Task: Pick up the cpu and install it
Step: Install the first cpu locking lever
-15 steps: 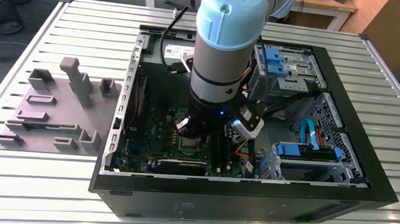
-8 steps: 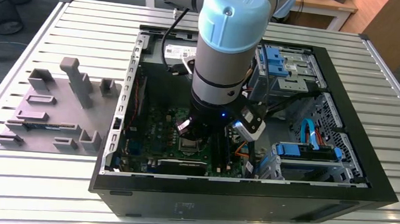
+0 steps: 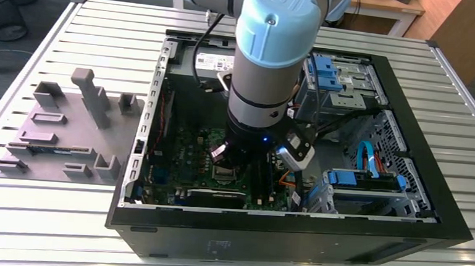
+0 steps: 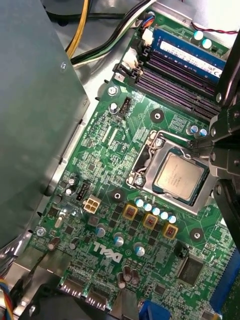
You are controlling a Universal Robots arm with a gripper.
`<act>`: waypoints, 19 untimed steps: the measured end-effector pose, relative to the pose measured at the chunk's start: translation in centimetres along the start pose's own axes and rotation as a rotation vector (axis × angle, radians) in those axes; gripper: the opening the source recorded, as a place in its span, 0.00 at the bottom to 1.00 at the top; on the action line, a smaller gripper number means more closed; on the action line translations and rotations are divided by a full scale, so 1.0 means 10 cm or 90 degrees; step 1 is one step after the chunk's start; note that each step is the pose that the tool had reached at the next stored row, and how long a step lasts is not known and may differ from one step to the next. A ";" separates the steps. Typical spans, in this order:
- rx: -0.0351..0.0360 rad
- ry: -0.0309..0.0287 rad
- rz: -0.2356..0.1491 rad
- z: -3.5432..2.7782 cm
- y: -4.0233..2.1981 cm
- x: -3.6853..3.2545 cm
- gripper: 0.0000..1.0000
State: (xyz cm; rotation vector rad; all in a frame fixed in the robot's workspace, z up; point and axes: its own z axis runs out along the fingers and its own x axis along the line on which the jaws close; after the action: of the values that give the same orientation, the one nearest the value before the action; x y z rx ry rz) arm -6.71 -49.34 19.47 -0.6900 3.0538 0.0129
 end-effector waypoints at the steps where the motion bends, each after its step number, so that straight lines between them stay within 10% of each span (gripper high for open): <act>1: 0.0000 0.0000 0.000 0.002 -0.003 0.000 0.11; 19: 0.0001 0.0001 0.004 0.038 -0.098 -0.016 0.11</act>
State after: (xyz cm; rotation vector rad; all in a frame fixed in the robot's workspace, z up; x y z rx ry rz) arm -6.14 -50.15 19.08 -0.6804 3.0561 0.0127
